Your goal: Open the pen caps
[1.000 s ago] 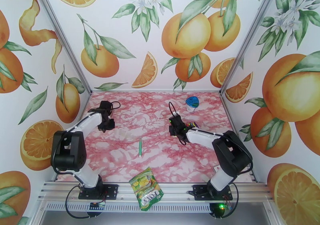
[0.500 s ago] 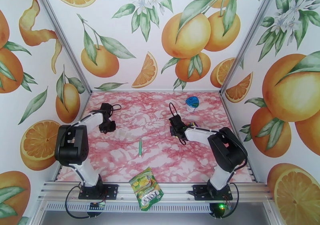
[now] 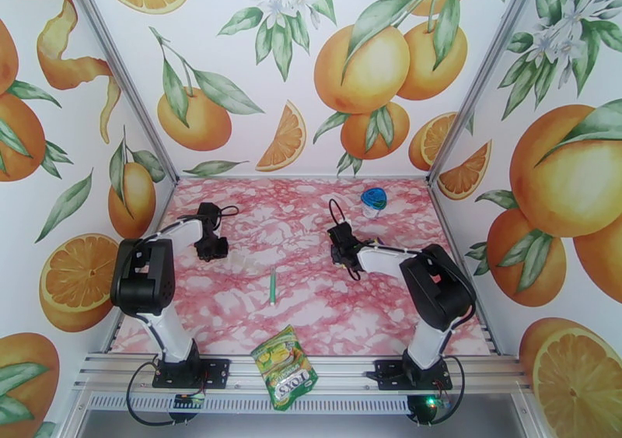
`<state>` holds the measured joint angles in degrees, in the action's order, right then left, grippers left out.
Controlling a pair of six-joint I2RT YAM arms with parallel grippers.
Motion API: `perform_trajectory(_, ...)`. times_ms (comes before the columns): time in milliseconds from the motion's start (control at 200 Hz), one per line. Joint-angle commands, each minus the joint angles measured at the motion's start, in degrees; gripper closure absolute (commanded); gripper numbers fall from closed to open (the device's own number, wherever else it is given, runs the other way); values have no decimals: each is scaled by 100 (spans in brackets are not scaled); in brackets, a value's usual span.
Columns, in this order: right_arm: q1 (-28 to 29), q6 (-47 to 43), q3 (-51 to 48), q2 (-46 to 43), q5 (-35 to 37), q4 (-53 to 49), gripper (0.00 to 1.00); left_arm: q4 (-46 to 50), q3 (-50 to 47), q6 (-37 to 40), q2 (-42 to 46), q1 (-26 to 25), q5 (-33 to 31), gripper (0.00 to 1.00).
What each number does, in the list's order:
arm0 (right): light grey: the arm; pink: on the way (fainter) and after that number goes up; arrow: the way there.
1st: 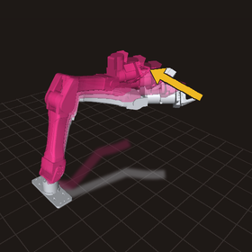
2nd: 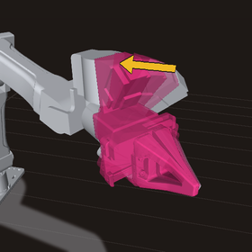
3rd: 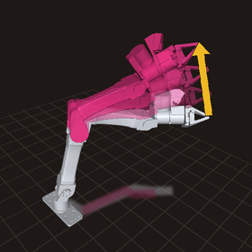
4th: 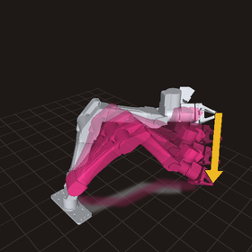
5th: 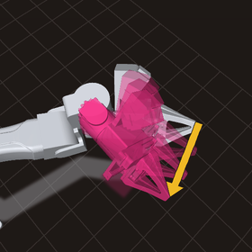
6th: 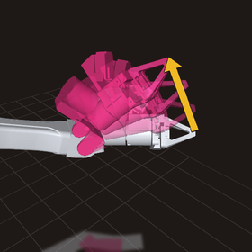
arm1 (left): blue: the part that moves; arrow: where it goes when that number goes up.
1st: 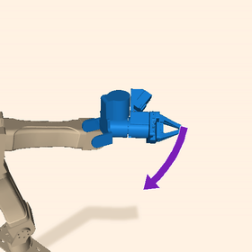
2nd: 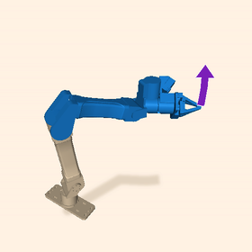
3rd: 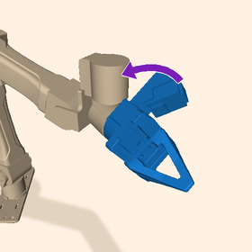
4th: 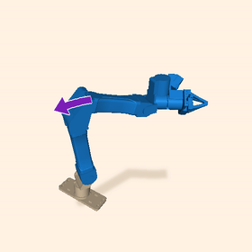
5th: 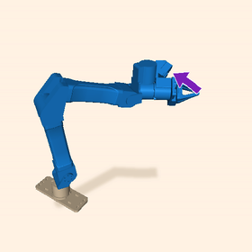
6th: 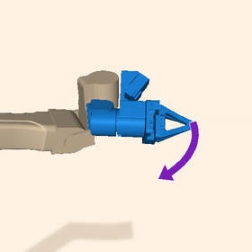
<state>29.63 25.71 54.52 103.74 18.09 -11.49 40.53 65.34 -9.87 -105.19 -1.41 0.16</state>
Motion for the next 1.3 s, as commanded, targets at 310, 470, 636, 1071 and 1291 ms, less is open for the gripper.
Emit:
perform_trajectory(310, -58, 56, 172, 238, 177, -198, 80, -46, 93, 136, -108, 31, 433, 81)
perform_trajectory(470, -60, 65, 192, 236, 168, -255, 77, -56, 75, 147, -82, 34, 465, 77)
perform_trajectory(636, -57, 65, 215, 198, 170, -328, 74, -54, 69, 146, -72, 34, 494, 75)
perform_trajectory(1071, 30, -248, 108, -359, 475, -550, 63, -13, 91, 110, 134, 32, 521, 69)
perform_trajectory(1291, 277, -336, 196, -697, 262, -591, 58, 56, 105, 65, 358, 35, 367, 68)
